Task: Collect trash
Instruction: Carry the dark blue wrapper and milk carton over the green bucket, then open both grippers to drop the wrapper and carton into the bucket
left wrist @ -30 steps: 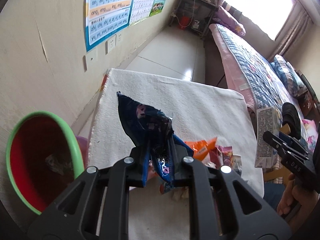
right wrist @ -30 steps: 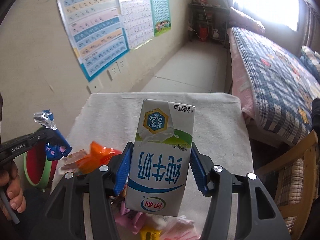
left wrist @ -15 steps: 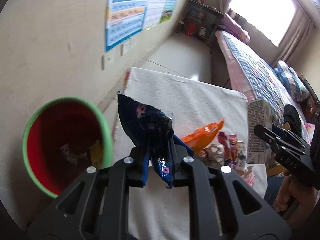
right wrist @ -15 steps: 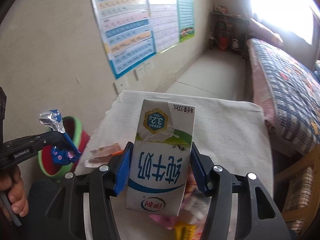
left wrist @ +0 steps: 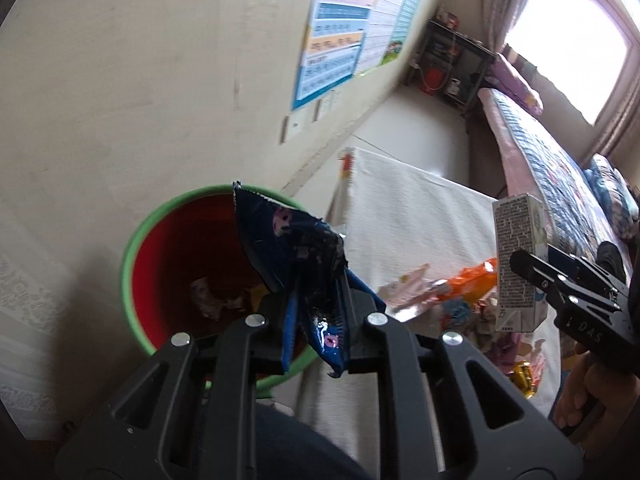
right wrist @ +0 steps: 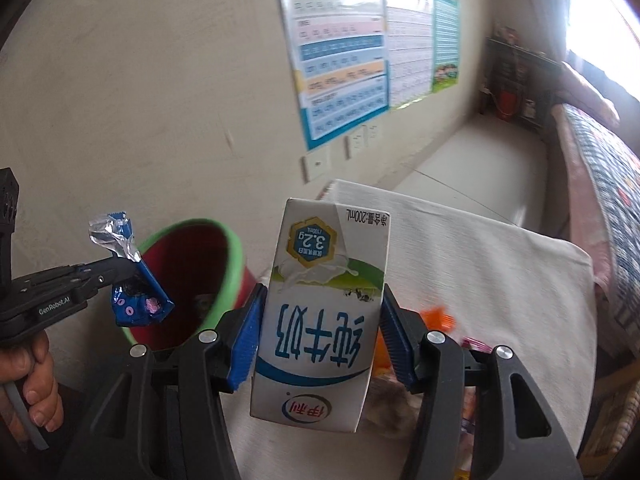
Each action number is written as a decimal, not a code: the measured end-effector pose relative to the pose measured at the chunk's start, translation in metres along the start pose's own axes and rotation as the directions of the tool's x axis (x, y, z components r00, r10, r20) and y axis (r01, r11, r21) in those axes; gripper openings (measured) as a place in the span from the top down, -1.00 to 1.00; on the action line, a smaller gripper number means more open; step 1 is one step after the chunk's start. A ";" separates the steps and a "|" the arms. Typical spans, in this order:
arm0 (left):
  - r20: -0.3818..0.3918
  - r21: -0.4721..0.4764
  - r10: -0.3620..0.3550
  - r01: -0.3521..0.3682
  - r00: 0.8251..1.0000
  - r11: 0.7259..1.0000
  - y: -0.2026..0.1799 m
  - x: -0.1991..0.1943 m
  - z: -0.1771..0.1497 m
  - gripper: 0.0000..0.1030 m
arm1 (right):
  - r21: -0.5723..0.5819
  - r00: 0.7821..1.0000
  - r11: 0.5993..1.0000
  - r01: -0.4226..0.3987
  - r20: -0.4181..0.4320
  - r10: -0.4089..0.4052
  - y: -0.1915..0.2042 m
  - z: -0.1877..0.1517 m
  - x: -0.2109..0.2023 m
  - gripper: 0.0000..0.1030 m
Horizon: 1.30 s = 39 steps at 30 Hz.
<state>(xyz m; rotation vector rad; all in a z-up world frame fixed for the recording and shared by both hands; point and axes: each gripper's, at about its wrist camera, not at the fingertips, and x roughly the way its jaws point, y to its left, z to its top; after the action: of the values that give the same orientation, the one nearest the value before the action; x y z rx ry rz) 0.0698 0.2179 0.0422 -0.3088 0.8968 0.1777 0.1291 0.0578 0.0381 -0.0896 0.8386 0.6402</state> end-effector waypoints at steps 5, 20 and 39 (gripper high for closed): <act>0.004 -0.038 0.034 -0.034 0.999 0.999 0.029 -0.004 -0.002 0.70 | -0.048 0.999 0.998 -0.042 -0.012 0.041 0.033 0.011 0.020 -0.04; 0.010 -0.109 0.107 -0.105 0.994 0.988 0.091 -0.019 -0.014 0.70 | -0.162 0.986 0.973 -0.163 -0.048 0.157 0.129 0.036 0.073 -0.05; 0.033 -0.153 0.062 -0.056 0.998 0.987 0.119 -0.025 -0.016 -0.47 | -0.220 0.982 0.960 -0.173 -0.112 0.151 0.164 0.037 0.111 -0.69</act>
<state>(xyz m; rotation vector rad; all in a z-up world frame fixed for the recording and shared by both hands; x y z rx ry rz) 0.0092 0.3238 0.0296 -0.4194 0.8570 0.3066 0.1167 0.2567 0.0119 -0.2642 0.8659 0.8921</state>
